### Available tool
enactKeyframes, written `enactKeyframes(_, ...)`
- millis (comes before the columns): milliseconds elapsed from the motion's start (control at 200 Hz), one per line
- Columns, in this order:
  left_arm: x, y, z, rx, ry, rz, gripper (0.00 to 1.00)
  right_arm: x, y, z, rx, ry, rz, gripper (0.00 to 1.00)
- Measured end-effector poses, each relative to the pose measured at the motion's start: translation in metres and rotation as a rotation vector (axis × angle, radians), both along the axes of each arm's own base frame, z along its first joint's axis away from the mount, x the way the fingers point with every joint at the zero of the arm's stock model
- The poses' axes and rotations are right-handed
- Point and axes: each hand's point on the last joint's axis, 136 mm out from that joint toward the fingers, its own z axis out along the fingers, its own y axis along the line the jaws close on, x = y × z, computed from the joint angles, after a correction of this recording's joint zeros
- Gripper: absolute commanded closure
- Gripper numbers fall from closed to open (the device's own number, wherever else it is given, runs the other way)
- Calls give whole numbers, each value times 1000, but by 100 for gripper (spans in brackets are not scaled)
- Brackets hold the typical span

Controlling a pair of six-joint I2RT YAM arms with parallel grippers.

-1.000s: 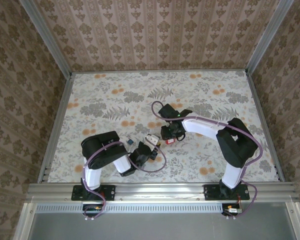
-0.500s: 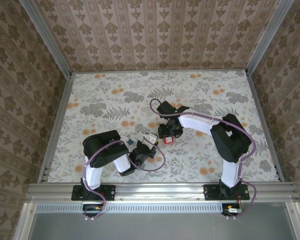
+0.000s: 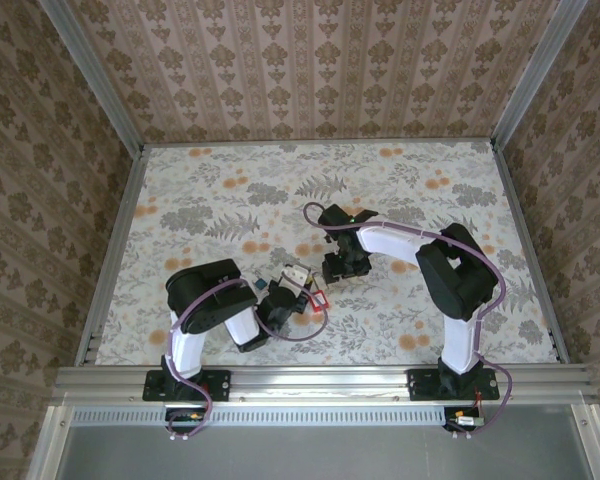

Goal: Unlock with the key

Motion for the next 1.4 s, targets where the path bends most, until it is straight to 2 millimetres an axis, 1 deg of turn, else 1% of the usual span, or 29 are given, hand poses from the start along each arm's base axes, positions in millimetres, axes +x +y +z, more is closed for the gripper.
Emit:
enactKeyframes(40,-2,4,1,3,0,2,59,0,0,2,3,-4,0,42)
enactKeyframes(80,-4,8,2,11,2,2,52,1,0,5,7,-10,0,42)
enactKeyframes(120,-6,11,4,17,4,0,50,1,1,9,14,-20,-1,41)
enactKeyframes(195,-7,12,19,2,-7,-2,46,1,1,20,34,-47,-4,40)
enactKeyframes(260,-5,7,42,-31,-20,-14,41,-4,-3,31,48,-73,-7,39)
enactKeyframes(300,-3,2,62,-61,-36,-27,38,-8,-7,36,55,-83,-8,38)
enactKeyframes(375,1,-9,97,-106,-72,-53,29,-15,-13,45,66,-105,-11,34)
enactKeyframes(460,4,-18,130,-120,-85,-88,20,-20,-18,59,86,-141,-11,27)
enactKeyframes(480,5,-18,140,-123,-94,-92,16,-20,-18,65,97,-156,-14,25)
enactKeyframes(505,6,-19,148,-126,-94,-97,2,-19,-18,73,110,-177,-10,20)
enactKeyframes(530,7,-19,160,-130,-98,-104,0,-18,-18,82,126,-205,-8,12)
enactKeyframes(540,8,-18,163,-132,-100,-104,0,-17,-17,86,135,-216,-11,4)
enactKeyframes(555,8,-18,169,-129,-104,-109,0,-16,-17,93,146,-236,-12,0)
enactKeyframes(640,15,-7,201,-135,-107,-98,0,-12,-18,134,207,-361,5,0)
enactKeyframes(705,22,3,220,-122,-100,-72,0,-9,-18,167,249,-459,22,0)
enactKeyframes(790,34,18,237,-67,-78,5,0,-5,-17,207,282,-607,50,0)
enactKeyframes(860,43,35,247,-13,-72,96,0,-2,-20,230,284,-738,66,0)
enactKeyframes(925,55,55,244,47,-59,156,0,3,-29,238,252,-852,56,0)
enactKeyframes(965,65,72,237,88,-38,191,0,8,-39,236,212,-905,35,0)
enactKeyframes(1045,86,115,217,144,21,263,0,23,-66,218,126,-965,-24,0)
enactKeyframes(1060,90,126,211,148,36,284,0,26,-72,213,111,-970,-39,0)
enactKeyframes(1080,93,135,206,151,52,299,0,30,-80,208,95,-973,-58,0)
enactKeyframes(1095,97,147,201,150,65,324,0,33,-87,203,85,-974,-74,0)
enactKeyframes(1135,102,169,187,148,98,364,0,39,-104,193,56,-974,-113,0)
enactKeyframes(1195,103,201,162,146,155,426,0,48,-130,183,17,-983,-179,0)
enactKeyframes(1250,96,225,139,149,196,476,0,53,-149,180,-2,-1005,-231,0)
enactKeyframes(1305,85,240,123,155,206,508,0,54,-162,178,-9,-1041,-259,0)
enactKeyframes(1345,77,249,116,165,190,532,0,52,-171,175,-13,-1069,-271,0)
enactKeyframes(1400,70,259,111,164,141,558,0,49,-179,169,-15,-1100,-280,0)
